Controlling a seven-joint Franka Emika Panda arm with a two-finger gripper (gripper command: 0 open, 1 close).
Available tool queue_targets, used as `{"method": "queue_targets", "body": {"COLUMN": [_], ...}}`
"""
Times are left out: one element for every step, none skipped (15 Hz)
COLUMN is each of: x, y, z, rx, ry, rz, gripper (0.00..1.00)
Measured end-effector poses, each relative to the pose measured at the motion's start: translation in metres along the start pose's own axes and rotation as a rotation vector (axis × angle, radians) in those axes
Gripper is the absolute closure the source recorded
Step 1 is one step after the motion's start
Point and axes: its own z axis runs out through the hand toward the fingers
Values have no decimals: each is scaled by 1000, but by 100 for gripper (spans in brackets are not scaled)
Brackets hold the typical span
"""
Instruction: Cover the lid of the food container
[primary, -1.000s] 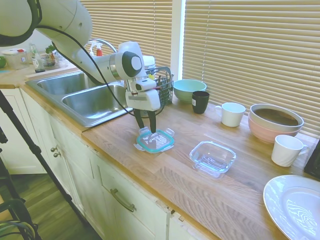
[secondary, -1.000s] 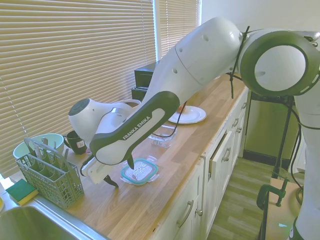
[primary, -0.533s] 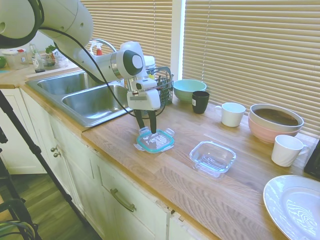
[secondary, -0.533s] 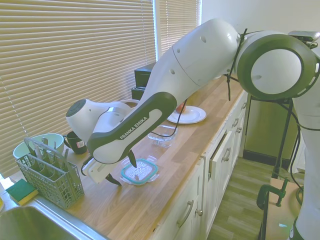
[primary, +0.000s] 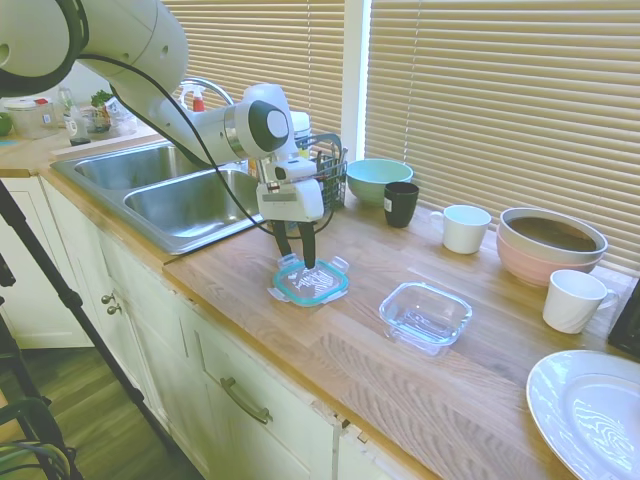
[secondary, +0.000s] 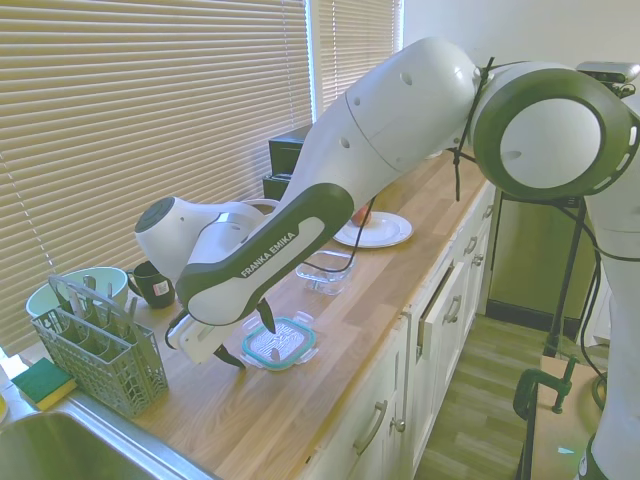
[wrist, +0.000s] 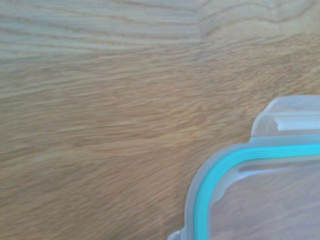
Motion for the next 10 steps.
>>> {"method": "queue_targets", "body": {"x": [0, -1, -1, -1, -2, -4, -5, -7, -9, -10], "y": [1, 1, 1, 1, 1, 0, -1, -1, -2, -3], "z": [1, 2, 3, 3, 4, 4, 4, 5, 5, 5], "rx": [-6, -9, -11, -13, -14, -14, -15, -15, -15, -16], "ry": [-1, -2, -3, -4, -4, -4, -4, -4, -3, -3], "rz": [-1, -2, -5, -7, -8, -11, -14, -17, -20, -22], "gripper": [100, 100, 100, 100, 100, 100, 100, 100, 100, 100]}}
